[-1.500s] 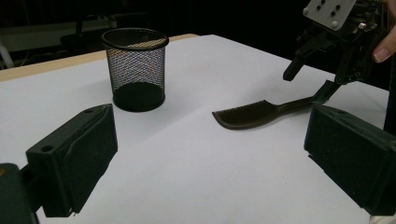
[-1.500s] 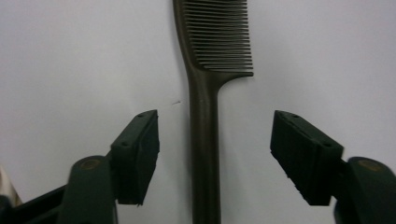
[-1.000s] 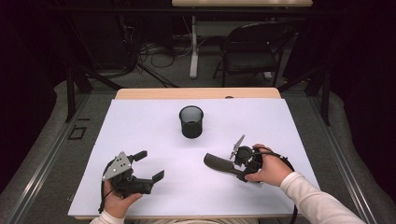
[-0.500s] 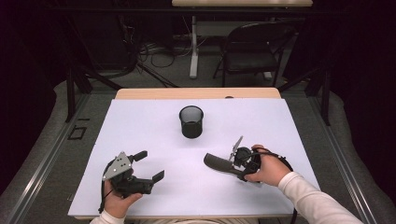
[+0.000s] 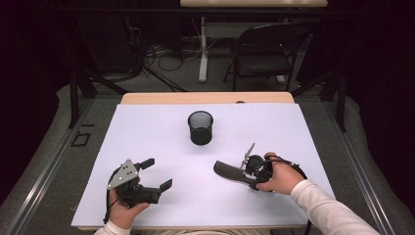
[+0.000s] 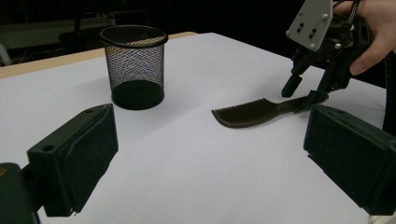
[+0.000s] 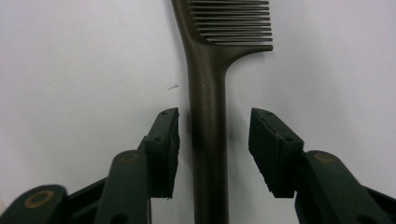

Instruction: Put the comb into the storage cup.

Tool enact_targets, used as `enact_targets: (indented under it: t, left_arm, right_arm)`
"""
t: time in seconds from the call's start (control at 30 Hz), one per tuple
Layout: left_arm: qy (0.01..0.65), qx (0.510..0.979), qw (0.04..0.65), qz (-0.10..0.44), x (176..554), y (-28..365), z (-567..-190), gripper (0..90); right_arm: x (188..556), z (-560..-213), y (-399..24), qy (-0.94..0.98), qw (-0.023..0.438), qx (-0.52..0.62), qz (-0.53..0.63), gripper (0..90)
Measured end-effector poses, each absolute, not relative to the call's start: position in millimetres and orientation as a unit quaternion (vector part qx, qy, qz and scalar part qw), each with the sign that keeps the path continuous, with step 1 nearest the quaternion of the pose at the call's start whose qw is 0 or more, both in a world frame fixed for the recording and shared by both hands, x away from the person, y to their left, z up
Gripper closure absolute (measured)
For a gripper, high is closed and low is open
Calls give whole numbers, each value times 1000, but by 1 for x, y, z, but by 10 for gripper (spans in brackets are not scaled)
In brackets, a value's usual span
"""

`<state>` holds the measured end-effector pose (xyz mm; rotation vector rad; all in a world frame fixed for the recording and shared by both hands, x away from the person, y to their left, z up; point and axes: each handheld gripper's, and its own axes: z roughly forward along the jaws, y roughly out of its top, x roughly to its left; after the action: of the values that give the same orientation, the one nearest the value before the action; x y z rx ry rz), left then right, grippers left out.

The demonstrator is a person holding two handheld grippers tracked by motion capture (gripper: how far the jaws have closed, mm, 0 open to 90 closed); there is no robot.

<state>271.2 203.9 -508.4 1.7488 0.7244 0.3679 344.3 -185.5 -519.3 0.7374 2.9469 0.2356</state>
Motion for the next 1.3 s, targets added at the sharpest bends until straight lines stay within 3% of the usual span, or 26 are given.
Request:
enact_targets:
  t: [0.53, 1.3]
  left_arm:
    - [308, 746, 569, 156, 271, 204, -508, 32]
    - [309, 745, 569, 158, 271, 204, -509, 32]
  right_arm:
    - [345, -522, -185, 968, 38, 238, 68, 652]
    - [345, -526, -184, 971, 34, 230, 58, 717]
